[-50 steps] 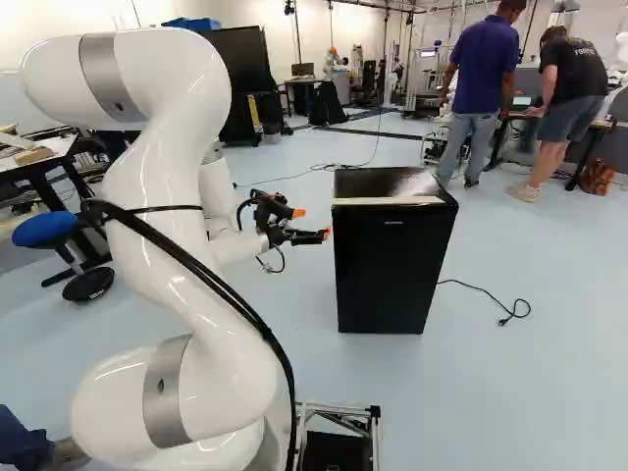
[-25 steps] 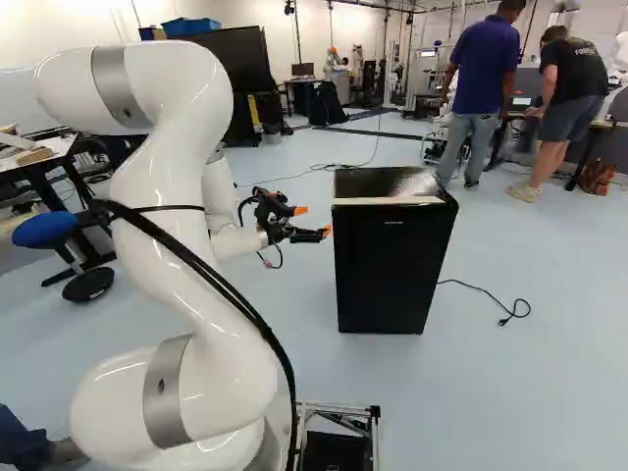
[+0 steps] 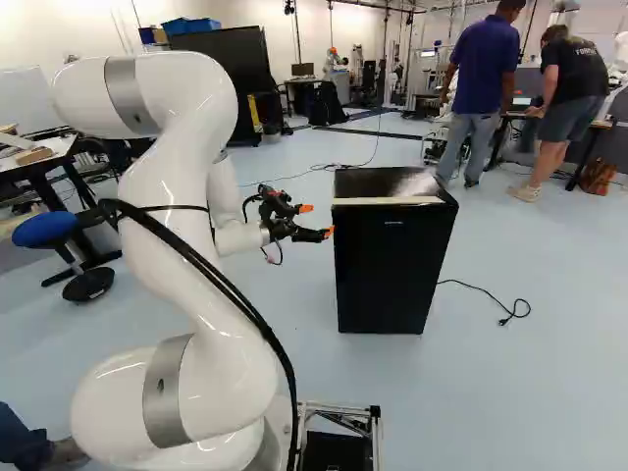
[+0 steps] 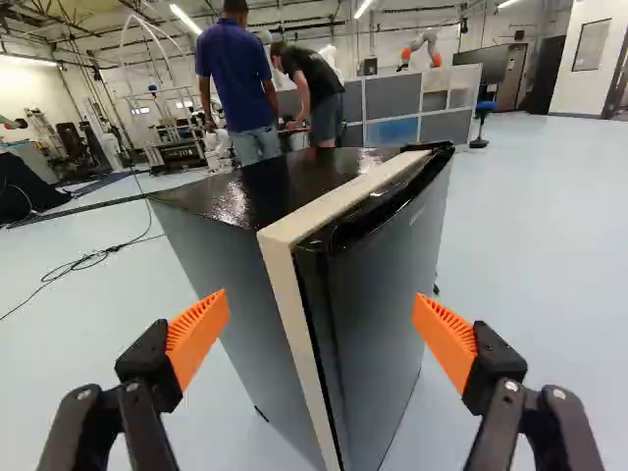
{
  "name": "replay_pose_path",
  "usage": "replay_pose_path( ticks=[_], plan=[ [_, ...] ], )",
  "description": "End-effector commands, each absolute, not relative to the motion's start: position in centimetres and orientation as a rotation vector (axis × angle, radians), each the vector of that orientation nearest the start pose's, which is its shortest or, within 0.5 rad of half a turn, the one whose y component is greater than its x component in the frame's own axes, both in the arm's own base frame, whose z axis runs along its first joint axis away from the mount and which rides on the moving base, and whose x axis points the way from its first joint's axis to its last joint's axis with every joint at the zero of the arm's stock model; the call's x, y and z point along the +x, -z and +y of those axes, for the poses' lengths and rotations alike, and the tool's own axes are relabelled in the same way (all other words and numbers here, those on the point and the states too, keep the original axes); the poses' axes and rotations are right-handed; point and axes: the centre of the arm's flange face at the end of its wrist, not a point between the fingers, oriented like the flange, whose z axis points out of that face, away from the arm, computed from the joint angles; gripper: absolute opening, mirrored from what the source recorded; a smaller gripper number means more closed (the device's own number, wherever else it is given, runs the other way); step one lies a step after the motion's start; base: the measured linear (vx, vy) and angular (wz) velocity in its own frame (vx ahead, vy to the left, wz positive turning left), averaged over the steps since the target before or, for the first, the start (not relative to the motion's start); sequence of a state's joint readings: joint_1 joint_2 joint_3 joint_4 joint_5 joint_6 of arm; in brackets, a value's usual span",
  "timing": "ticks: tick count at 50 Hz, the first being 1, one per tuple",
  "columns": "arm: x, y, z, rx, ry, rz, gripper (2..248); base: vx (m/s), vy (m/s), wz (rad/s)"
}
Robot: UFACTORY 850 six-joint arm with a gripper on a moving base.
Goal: Grab a drink from the fridge
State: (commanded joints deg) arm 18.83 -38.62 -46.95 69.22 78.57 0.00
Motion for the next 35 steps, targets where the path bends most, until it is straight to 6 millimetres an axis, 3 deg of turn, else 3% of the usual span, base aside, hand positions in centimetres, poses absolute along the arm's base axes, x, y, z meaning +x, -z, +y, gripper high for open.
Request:
replay_pose_path(
  ticks=[35],
  plan=[
    [50.7,-25.2,6.7,-2.404,2.27,1.567,247,0.0,0.0,0.0]
  ],
)
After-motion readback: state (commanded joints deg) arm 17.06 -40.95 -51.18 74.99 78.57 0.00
